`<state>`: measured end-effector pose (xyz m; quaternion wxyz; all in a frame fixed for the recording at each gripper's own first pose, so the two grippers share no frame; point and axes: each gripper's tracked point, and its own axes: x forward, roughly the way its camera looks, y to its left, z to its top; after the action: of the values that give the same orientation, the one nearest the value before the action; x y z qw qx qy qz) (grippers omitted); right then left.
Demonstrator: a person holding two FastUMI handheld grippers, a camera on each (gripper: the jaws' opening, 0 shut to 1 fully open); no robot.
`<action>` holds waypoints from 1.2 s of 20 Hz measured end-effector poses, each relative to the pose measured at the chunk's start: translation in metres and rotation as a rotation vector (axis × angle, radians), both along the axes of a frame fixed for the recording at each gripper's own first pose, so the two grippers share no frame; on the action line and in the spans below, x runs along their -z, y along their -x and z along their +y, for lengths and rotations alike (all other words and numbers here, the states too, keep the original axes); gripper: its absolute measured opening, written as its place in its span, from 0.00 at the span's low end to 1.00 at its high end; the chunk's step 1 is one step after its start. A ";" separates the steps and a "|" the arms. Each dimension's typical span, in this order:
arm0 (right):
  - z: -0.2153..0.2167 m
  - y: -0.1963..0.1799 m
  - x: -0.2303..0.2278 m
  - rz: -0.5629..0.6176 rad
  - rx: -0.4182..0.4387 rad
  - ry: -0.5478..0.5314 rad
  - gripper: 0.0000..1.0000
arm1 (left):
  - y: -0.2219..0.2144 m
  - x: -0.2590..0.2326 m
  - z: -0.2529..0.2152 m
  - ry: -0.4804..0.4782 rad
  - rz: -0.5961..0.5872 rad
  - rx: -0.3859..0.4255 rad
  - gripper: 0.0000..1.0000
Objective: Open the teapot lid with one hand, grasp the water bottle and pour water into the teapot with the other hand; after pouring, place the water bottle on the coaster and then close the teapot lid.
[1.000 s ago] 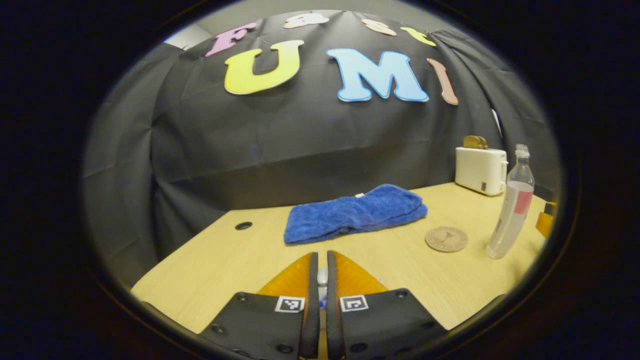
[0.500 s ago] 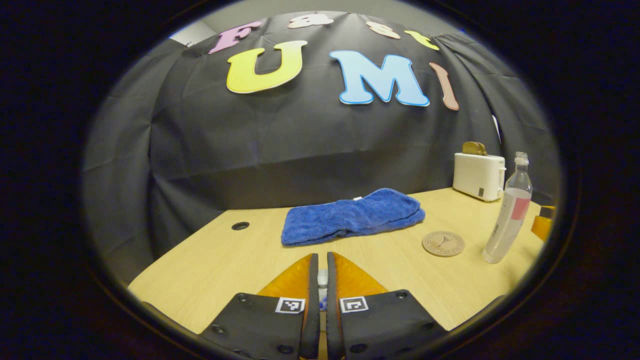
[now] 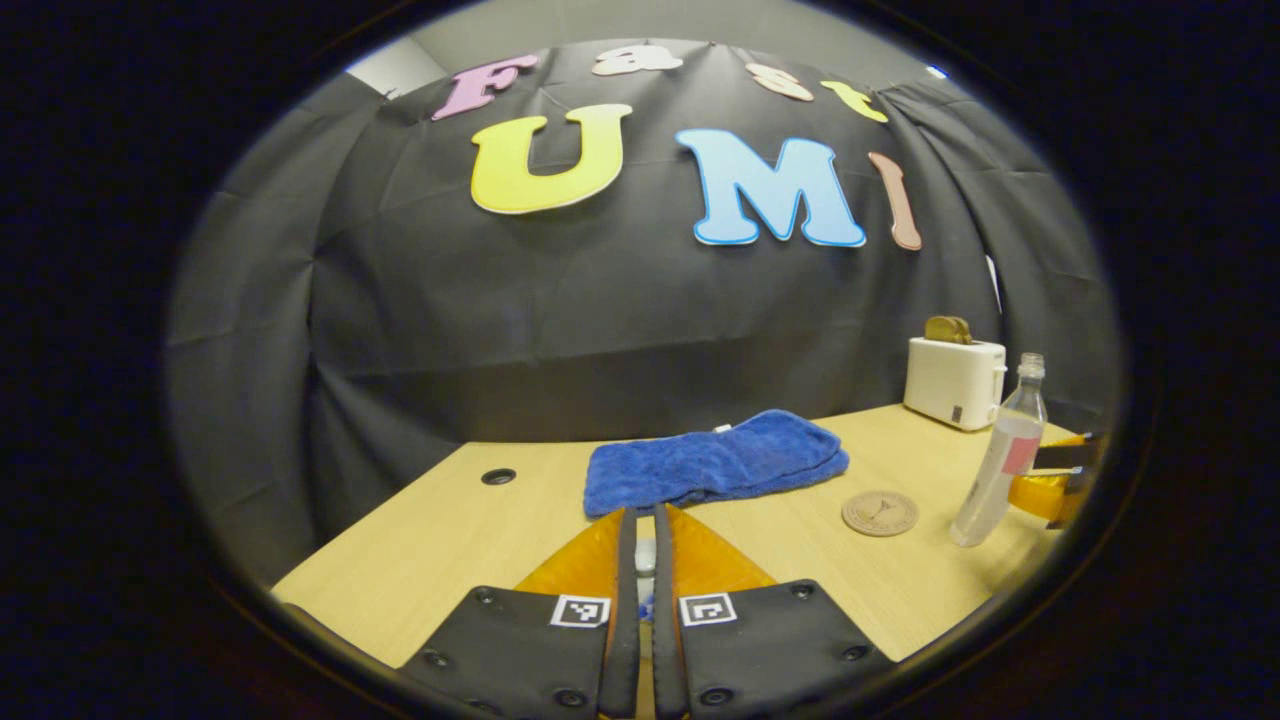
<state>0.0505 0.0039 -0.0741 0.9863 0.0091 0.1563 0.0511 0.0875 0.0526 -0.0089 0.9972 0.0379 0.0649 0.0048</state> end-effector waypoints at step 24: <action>0.016 -0.038 0.023 0.060 -0.036 0.087 0.79 | 0.056 0.039 0.097 0.066 0.093 -0.130 0.12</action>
<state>0.0881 0.0202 -0.0975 0.9796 -0.0351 0.1880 0.0618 0.0317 0.1495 -0.0475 0.9913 0.0011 0.1138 0.0655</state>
